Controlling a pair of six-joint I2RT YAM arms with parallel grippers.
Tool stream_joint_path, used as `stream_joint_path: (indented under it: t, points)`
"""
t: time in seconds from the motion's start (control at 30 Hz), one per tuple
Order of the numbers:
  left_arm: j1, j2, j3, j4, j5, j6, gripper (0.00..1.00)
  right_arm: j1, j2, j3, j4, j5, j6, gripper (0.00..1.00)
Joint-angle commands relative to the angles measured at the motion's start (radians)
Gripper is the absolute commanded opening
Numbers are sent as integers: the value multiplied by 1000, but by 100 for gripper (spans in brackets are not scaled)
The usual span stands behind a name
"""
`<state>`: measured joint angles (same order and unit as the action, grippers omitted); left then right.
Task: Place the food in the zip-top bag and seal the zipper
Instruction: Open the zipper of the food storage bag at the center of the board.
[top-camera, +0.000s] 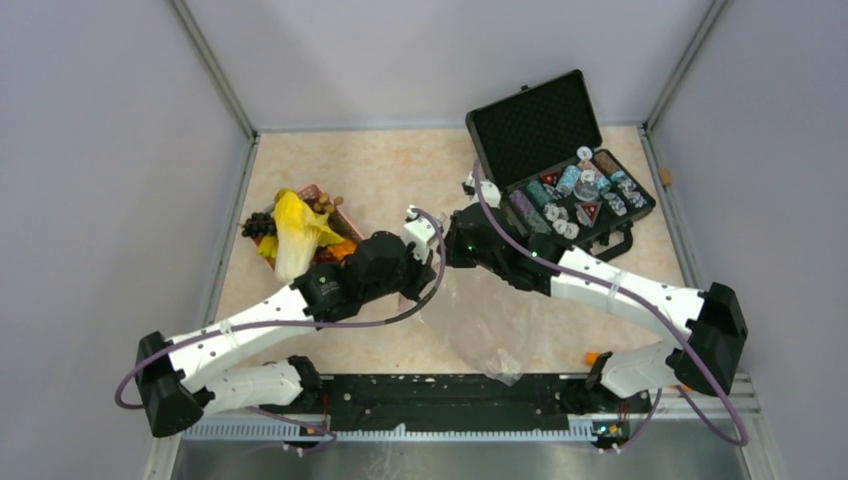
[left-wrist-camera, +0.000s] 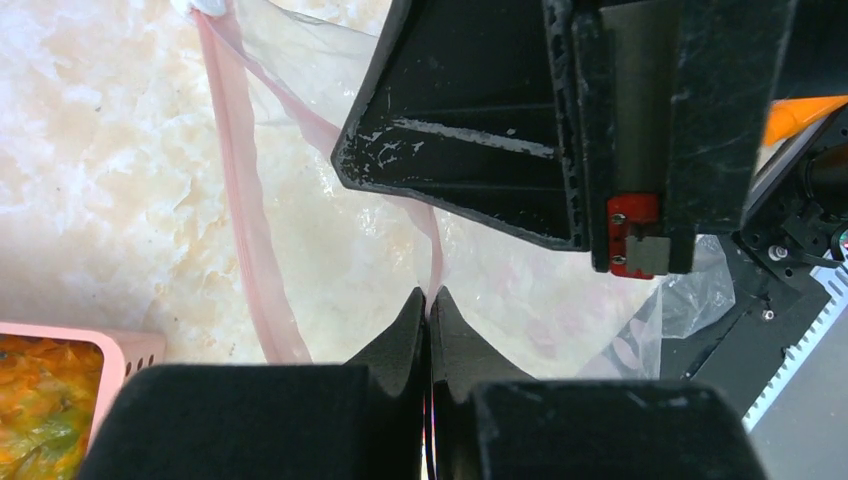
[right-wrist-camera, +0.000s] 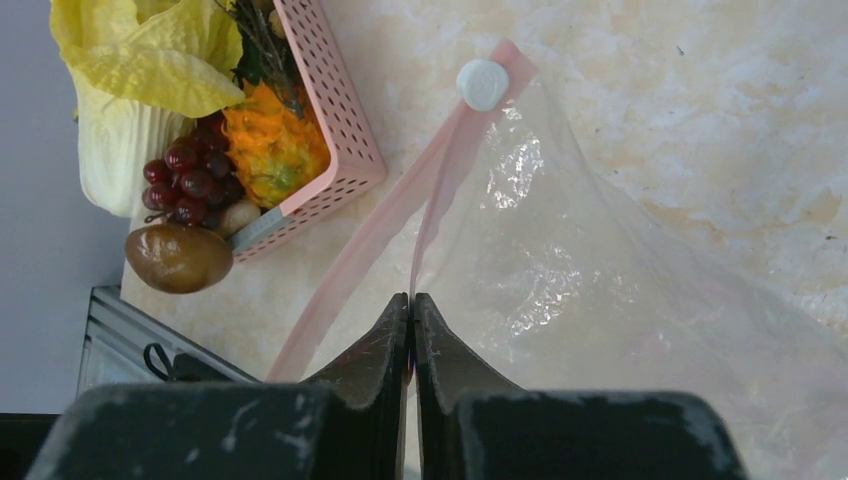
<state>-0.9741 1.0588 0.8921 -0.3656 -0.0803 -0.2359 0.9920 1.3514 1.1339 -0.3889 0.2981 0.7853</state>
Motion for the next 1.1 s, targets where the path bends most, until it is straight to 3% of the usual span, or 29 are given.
stream_joint_path:
  t: [0.0,0.07,0.1,0.13,0.23,0.5,0.6,0.73,1.07]
  points:
    - [-5,-22,31,42,-36,7,0,8,-49,10,28,23,-9,1]
    - [-4,-22,29,43,-33,6,1,8,-60,6,38,23,-13,0]
    - [-4,-25,27,46,-29,6,11,8,-65,4,42,23,-16,0]
    - [-4,-26,27,49,-24,5,29,8,-69,4,46,25,-22,0]
    - [-4,-60,19,64,-23,-23,59,8,-70,11,48,47,-74,0]
    - [2,-352,6,32,-186,-82,96,4,-129,-63,100,29,-277,0]
    - [12,-411,6,-14,-261,-95,99,3,-188,-112,171,-14,-331,0]
    - [16,-340,14,-94,-310,-177,99,3,-261,-164,253,-88,-359,0]
    - [54,-186,15,13,-84,-314,98,2,-255,-124,216,-84,-411,0]
